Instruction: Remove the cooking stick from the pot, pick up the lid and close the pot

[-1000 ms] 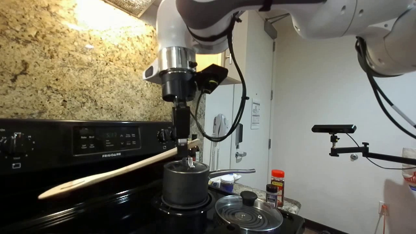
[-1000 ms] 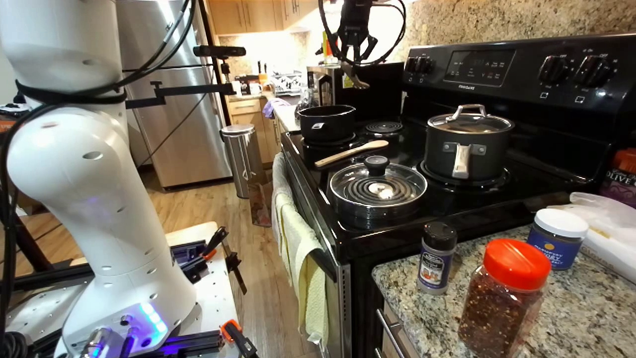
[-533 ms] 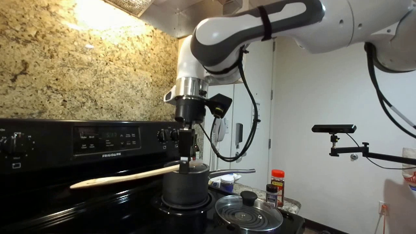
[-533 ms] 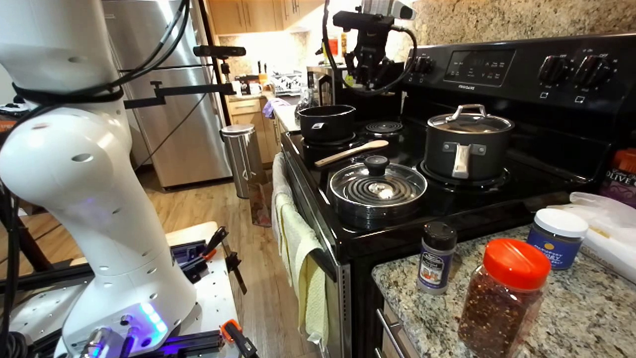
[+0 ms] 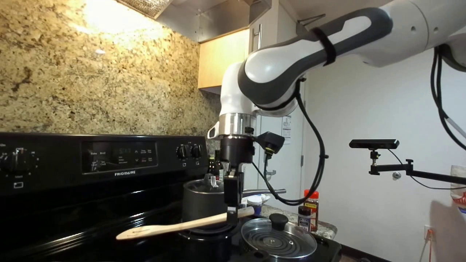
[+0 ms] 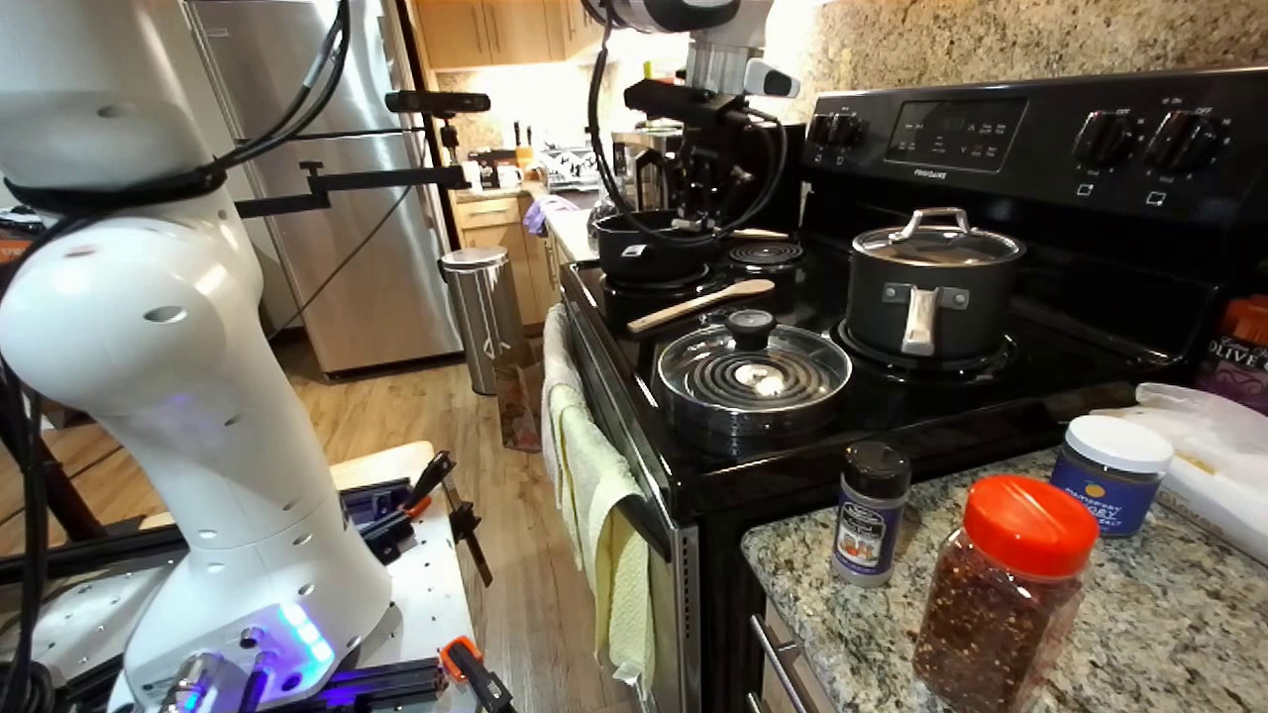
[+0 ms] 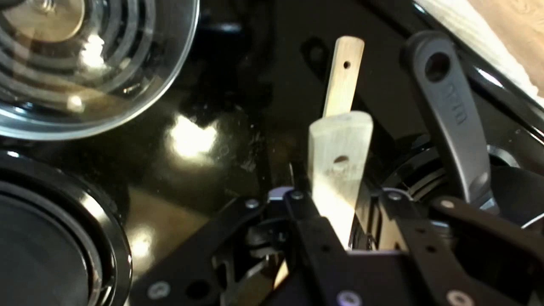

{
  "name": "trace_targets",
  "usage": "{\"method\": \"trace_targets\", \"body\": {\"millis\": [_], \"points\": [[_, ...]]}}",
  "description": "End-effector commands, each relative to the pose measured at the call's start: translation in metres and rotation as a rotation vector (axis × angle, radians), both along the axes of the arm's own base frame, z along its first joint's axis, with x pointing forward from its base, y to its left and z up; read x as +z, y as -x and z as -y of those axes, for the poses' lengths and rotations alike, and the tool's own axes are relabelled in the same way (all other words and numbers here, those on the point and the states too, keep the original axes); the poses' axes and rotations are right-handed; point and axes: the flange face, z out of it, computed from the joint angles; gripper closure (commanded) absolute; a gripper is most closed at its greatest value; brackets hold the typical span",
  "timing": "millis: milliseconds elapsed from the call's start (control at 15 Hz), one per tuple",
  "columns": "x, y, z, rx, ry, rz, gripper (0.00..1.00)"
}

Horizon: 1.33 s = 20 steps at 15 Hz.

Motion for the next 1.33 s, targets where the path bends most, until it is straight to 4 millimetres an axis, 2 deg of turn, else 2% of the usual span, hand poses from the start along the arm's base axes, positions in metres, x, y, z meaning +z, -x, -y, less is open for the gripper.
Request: {"method": "trace_targets", "body": {"millis": [0,333,667,1000,1067,1133,1267], "points": [[-0.007,0.04,-0.003,-0.08,0.033,0.003,0.86],[-0.038,0.067,-0.006,-0.154,0.04,-0.014,0.86],[-0.075,0.069,-0.012,-0.239,-0.002,0.08,0.86],[-0.093,0.07,-0.019,-0.265,-0.026,0.136,0.86],[-0.094,0.07,-0.02,-0.271,-0.028,0.138,0.45],[-0.094,0.07,-0.02,-0.271,-0.028,0.14,0.45],[-0.092,0.07,-0.019,-0.282,-0.026,0.156,0.33]]}}
